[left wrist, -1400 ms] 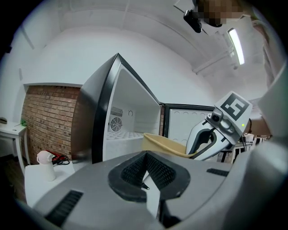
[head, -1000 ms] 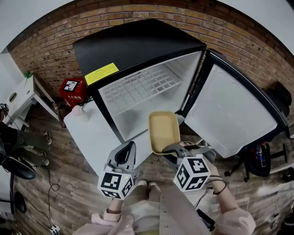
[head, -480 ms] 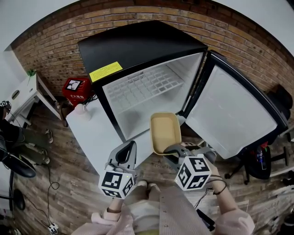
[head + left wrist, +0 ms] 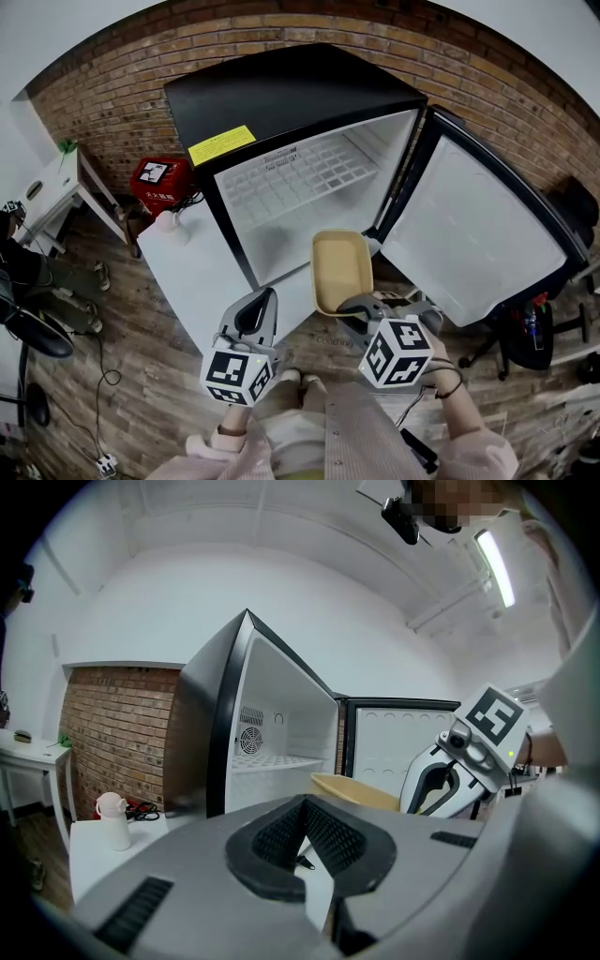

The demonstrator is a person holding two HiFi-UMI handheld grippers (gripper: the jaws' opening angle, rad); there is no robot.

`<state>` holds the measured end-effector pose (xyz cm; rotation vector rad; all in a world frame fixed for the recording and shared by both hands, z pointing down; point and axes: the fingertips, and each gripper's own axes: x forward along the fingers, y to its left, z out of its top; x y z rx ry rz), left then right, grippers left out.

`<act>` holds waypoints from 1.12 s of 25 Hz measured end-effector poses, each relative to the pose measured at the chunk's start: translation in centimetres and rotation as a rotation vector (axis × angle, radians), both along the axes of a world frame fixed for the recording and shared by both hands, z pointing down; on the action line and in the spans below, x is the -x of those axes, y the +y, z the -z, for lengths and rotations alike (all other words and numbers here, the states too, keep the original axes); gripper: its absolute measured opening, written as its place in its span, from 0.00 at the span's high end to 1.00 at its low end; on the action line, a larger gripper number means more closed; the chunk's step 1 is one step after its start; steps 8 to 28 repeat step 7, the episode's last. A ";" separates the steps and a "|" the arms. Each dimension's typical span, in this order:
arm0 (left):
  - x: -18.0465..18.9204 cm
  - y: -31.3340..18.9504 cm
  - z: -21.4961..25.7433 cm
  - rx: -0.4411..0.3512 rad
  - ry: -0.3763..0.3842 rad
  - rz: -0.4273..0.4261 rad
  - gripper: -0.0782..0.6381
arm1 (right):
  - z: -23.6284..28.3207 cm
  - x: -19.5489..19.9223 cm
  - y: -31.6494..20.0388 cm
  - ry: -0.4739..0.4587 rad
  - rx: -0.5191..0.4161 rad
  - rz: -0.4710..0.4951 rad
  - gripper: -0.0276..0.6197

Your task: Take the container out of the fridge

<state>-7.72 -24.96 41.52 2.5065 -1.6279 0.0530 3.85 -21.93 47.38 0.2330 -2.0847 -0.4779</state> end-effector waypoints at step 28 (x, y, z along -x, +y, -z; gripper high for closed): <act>0.1 0.1 0.2 -0.002 0.001 0.006 0.90 | 0.1 -0.1 0.1 -0.003 0.003 -0.001 0.93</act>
